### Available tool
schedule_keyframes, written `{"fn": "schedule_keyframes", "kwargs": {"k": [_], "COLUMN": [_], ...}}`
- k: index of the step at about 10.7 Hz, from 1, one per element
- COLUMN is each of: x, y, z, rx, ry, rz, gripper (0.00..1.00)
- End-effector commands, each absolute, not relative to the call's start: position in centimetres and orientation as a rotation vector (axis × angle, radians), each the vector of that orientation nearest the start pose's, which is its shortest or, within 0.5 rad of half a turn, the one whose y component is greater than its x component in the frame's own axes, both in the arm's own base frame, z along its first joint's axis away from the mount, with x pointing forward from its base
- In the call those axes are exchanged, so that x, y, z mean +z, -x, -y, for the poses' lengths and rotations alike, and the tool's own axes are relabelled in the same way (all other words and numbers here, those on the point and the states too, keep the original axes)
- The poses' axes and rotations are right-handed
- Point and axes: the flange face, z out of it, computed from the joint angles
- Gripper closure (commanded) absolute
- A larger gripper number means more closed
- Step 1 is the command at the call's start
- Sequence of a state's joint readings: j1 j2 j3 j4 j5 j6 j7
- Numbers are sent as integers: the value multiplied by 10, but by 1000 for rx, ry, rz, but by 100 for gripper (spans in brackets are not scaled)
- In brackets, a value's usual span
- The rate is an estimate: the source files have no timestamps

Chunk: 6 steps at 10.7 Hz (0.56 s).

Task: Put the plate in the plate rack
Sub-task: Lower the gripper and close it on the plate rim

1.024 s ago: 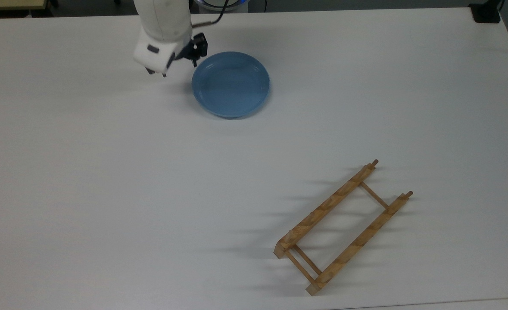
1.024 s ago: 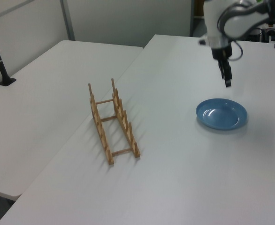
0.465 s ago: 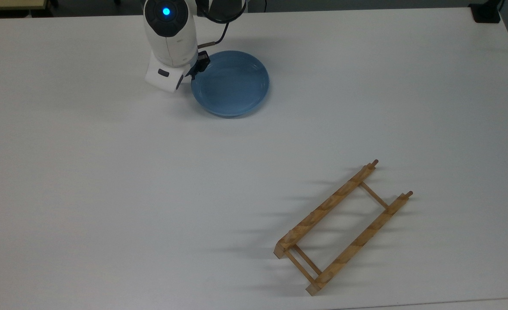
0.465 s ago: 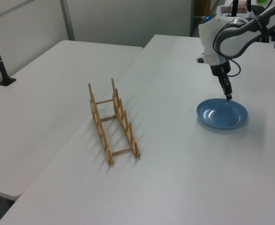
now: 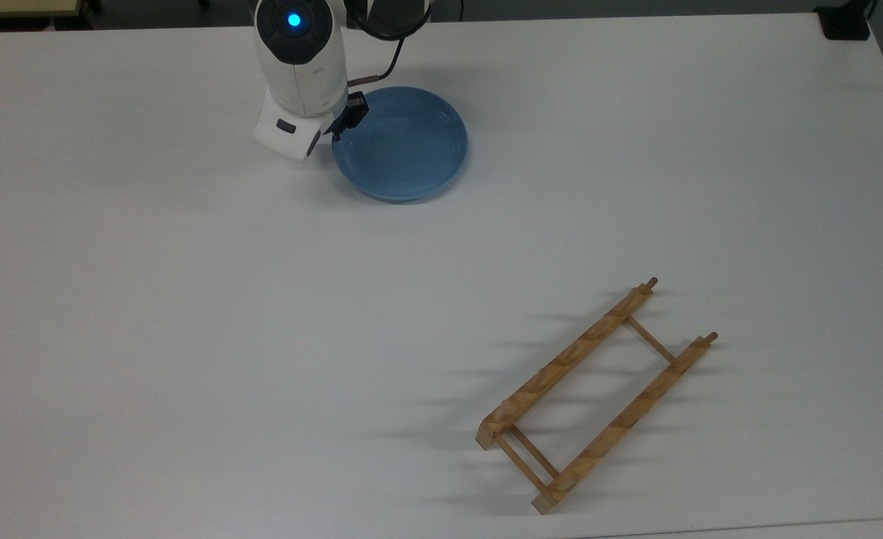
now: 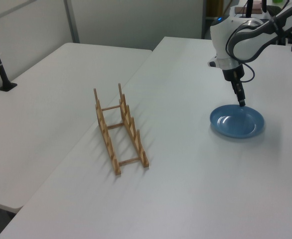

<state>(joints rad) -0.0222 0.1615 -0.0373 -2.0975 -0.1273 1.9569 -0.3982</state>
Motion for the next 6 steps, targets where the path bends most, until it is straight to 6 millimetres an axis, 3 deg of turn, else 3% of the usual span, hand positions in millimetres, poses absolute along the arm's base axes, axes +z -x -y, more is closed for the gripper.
{"fn": "schedule_keyframes", "kwargs": {"k": [1,3,6], "x": [322,320,319], "y": [-539,-542,-544], "z": [29,22,21], "rx": [495,491,486], "ry": [3108,3109,3110], "rz": [455,428,434], "gripper": [60,64,91]}}
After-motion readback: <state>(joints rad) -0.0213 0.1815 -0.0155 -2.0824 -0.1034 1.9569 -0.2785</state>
